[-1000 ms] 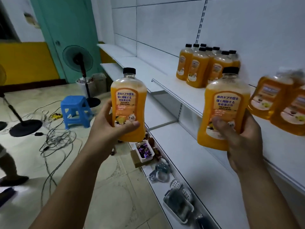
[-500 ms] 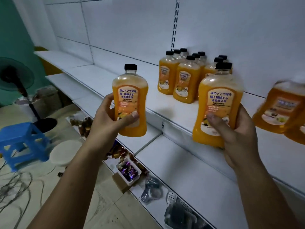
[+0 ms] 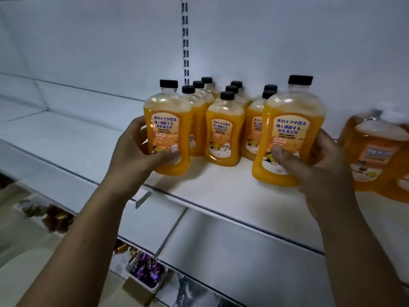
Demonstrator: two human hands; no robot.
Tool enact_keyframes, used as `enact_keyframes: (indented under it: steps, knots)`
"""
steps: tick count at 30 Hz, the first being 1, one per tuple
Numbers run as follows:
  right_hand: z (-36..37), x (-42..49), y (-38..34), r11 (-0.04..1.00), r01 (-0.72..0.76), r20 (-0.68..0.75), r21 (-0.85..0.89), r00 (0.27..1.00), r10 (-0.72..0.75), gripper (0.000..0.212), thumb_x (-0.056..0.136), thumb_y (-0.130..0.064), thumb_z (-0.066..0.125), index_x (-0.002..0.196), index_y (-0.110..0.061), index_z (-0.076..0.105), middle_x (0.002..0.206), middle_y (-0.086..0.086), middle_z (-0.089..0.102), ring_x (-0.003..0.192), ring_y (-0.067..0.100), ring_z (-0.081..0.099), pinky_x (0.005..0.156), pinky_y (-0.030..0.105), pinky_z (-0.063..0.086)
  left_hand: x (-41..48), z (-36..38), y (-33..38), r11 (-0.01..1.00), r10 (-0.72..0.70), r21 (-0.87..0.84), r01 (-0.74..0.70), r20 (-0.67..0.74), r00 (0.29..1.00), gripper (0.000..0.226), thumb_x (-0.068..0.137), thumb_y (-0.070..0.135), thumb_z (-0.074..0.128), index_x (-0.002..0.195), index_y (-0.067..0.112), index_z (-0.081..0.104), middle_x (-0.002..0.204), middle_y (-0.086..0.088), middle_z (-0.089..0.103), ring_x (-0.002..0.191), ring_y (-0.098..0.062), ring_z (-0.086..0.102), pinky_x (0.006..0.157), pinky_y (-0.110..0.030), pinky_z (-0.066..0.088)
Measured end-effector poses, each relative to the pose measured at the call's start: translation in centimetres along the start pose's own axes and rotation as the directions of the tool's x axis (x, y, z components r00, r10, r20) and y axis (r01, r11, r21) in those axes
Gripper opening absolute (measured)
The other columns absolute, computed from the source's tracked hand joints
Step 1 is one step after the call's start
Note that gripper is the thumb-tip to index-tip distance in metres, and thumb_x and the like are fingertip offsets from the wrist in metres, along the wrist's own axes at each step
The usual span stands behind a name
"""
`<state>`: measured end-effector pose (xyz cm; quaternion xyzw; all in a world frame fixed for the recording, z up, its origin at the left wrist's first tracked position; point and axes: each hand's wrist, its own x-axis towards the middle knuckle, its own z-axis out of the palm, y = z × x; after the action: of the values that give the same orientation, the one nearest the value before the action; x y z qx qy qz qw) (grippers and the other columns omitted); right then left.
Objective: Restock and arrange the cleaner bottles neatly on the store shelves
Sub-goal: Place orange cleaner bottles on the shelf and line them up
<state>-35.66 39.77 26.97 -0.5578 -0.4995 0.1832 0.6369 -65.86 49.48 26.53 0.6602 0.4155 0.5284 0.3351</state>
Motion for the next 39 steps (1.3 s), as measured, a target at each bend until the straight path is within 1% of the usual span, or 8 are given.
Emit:
enact_keyframes:
  steps: [4,7,12,15,19,27,34,39]
  knots:
    - [1.1,1.4,0.2,0.997,-0.025,-0.094,-0.080,0.995,0.017,0.062,0.073,-0.044,0.088,0.129,-0.032,0.063,0.122,-0.009,0.075,0.112,0.011,0.072,0.094,0.051,0.061,3.3,0.0,-2.0,0.999,0.031,0.022,-0.033,0.084,0.996,0.072,0.070,0.040,0.086,0.135,0.034,0.056,0.115,0.027,0.072,0.107,0.004,0.069,0.076,-0.011,0.056]
    - [1.9,2.5,0.2,0.993,-0.041,-0.136,-0.114,0.990,0.025,0.066,0.075,-0.039,0.089,0.133,-0.028,0.059,0.126,-0.008,0.073,0.113,0.012,0.071,0.095,0.050,0.061,5.1,0.1,-3.4,0.999,0.029,0.035,-0.033,0.120,0.992,0.074,0.070,0.043,0.086,0.137,0.033,0.056,0.119,0.024,0.071,0.110,0.003,0.067,0.086,-0.020,0.055]
    - [3.5,3.6,0.9,0.975,-0.056,-0.130,-0.215,0.991,0.028,0.062,0.082,-0.030,0.086,0.135,-0.028,0.054,0.119,-0.016,0.070,0.102,-0.004,0.068,0.083,0.019,0.061,6.6,0.6,-5.3,1.000,0.015,0.020,-0.018,0.176,0.984,0.076,0.073,0.041,0.086,0.140,0.029,0.053,0.131,0.011,0.067,0.121,-0.009,0.064,0.102,-0.040,0.055]
    - [4.0,3.4,2.1,0.962,-0.099,-0.117,-0.255,0.991,0.070,0.067,0.083,-0.031,0.085,0.140,-0.028,0.051,0.129,-0.013,0.067,0.112,0.005,0.067,0.089,0.028,0.060,6.9,0.9,-6.4,1.000,0.004,0.025,-0.009,0.206,0.979,0.085,0.070,0.043,0.086,0.145,0.030,0.048,0.139,0.010,0.062,0.128,-0.011,0.059,0.096,-0.028,0.053]
    - [4.5,3.2,2.9,0.932,-0.116,-0.133,-0.344,0.988,0.074,0.073,0.082,-0.035,0.085,0.144,-0.025,0.049,0.136,-0.011,0.061,0.116,0.010,0.060,0.090,0.030,0.054,6.9,1.1,-6.9,1.000,0.002,-0.011,0.001,0.265,0.964,0.079,0.076,0.030,0.087,0.145,0.029,0.048,0.126,0.020,0.066,0.107,0.012,0.065,0.077,-0.003,0.051]
    - [5.0,3.2,3.2,0.936,-0.131,-0.163,-0.328,0.983,0.080,0.079,0.085,-0.029,0.084,0.150,-0.027,0.039,0.132,-0.015,0.055,0.114,0.009,0.057,0.086,0.025,0.052,7.4,1.1,-7.2,1.000,0.018,-0.030,-0.008,0.356,0.934,0.074,0.084,0.041,0.079,0.148,0.044,0.043,0.132,0.027,0.065,0.114,0.006,0.065,0.095,-0.024,0.053]
    - [4.9,3.4,3.6,0.931,-0.125,-0.156,-0.343,0.985,0.074,0.078,0.083,-0.031,0.085,0.147,-0.028,0.039,0.130,-0.015,0.055,0.103,-0.001,0.057,0.078,0.015,0.049,7.5,1.3,-7.1,1.000,0.017,-0.025,-0.008,0.402,0.915,0.070,0.090,0.037,0.075,0.147,0.048,0.036,0.125,0.039,0.062,0.114,0.014,0.062,0.089,-0.011,0.050]
    - [4.8,3.4,3.6,0.936,-0.125,-0.157,-0.328,0.985,0.077,0.078,0.082,-0.032,0.086,0.146,-0.028,0.042,0.129,-0.012,0.059,0.108,0.008,0.062,0.078,0.019,0.053,7.3,1.6,-7.3,0.999,0.038,-0.029,-0.029,0.385,0.922,0.068,0.096,0.020,0.073,0.149,0.041,0.035,0.119,0.042,0.062,0.111,0.017,0.061,0.081,0.000,0.047]
